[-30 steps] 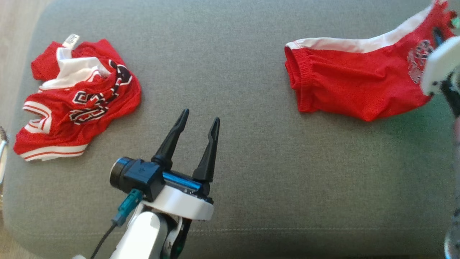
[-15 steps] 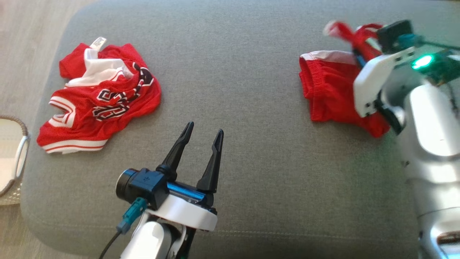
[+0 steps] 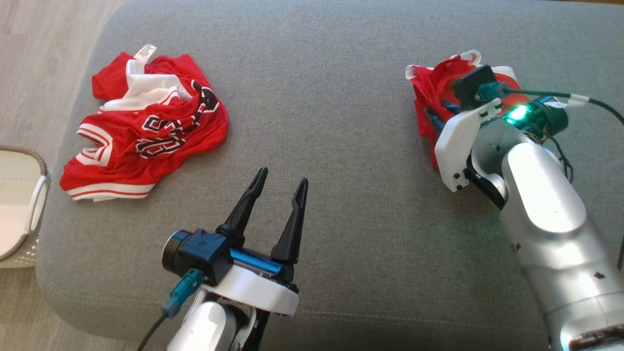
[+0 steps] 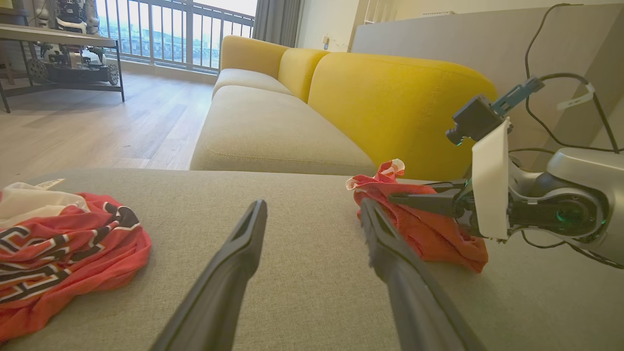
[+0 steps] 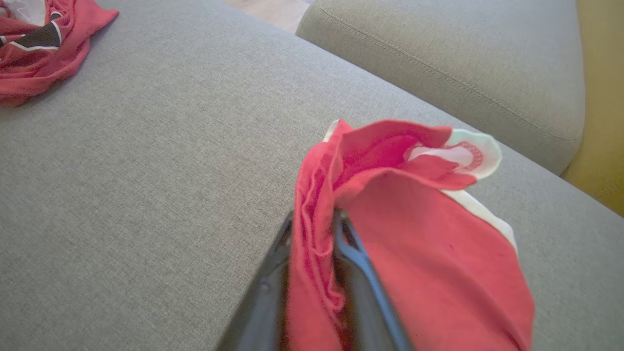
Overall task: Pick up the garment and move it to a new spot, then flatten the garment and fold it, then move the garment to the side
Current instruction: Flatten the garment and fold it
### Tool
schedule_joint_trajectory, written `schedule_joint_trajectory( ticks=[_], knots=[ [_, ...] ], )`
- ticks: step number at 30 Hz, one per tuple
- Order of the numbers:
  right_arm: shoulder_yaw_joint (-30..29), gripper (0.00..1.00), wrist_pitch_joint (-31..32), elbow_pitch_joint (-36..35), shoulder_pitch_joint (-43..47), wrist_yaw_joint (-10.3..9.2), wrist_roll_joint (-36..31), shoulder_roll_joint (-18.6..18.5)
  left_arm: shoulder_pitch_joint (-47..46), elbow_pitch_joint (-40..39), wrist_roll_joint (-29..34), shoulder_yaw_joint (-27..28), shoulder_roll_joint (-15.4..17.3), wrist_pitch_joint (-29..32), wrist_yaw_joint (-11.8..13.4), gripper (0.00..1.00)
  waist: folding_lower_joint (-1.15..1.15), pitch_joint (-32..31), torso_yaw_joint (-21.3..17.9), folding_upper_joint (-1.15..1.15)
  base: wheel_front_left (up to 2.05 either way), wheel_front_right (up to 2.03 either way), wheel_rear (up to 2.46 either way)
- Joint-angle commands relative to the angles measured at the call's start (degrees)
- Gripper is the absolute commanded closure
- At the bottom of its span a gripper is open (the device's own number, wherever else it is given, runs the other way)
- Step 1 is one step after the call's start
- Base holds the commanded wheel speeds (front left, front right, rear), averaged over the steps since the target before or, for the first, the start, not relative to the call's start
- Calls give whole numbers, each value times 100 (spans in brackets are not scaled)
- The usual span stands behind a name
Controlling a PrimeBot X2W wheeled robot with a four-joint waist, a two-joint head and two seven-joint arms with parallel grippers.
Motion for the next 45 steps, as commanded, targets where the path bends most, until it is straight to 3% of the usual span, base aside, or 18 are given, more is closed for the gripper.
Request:
schedule_joint_trajectory(
  ticks=[1, 7, 12, 20, 25, 31, 37, 45],
  knots=[
    [57, 0, -96, -260, -31, -3, 59, 129, -133, -194, -29, 169, 2, -29, 47, 0, 0, -3, -1, 0, 0, 0, 0],
    [-156, 0, -400, -992, 429, -3, 218, 44, -87, -226, -25, 231, 2, -29, 108, 0, 0, -57, -83, 0, 0, 0, 0],
    [-768, 0, -665, -1939, 1092, -3, 71, -75, 2, -310, 71, 347, 2, -29, 182, 0, 0, -118, -238, 0, 0, 0, 0],
    [-1776, 0, -1387, -3250, 2307, -3, 26, 205, 317, -398, 302, 729, 3, -29, 400, 0, 0, -221, -507, 0, 0, 0, 0],
    [-2152, 0, -2109, -3446, 2944, -3, 7, 364, 571, -497, 372, 1024, 3, -29, 565, 0, 0, -370, -612, 0, 0, 0, 0],
    [-2083, 0, -2765, -3382, 3642, -3, 108, 428, 973, -568, 488, 1275, 4, -29, 672, 0, 0, -652, -724, 0, 0, 0, 0],
    [-1916, 0, -3034, -3277, 4046, -3, 404, 431, 1326, -675, 559, 1359, 3, -29, 608, 0, 0, -897, -827, 0, 0, 0, 0],
    [-1658, 0, -3096, -3269, 4386, -3, 274, 433, 1704, -757, 826, 1553, 3, -29, 529, 0, 0, -1137, -942, 0, 0, 0, 0]
  ],
)
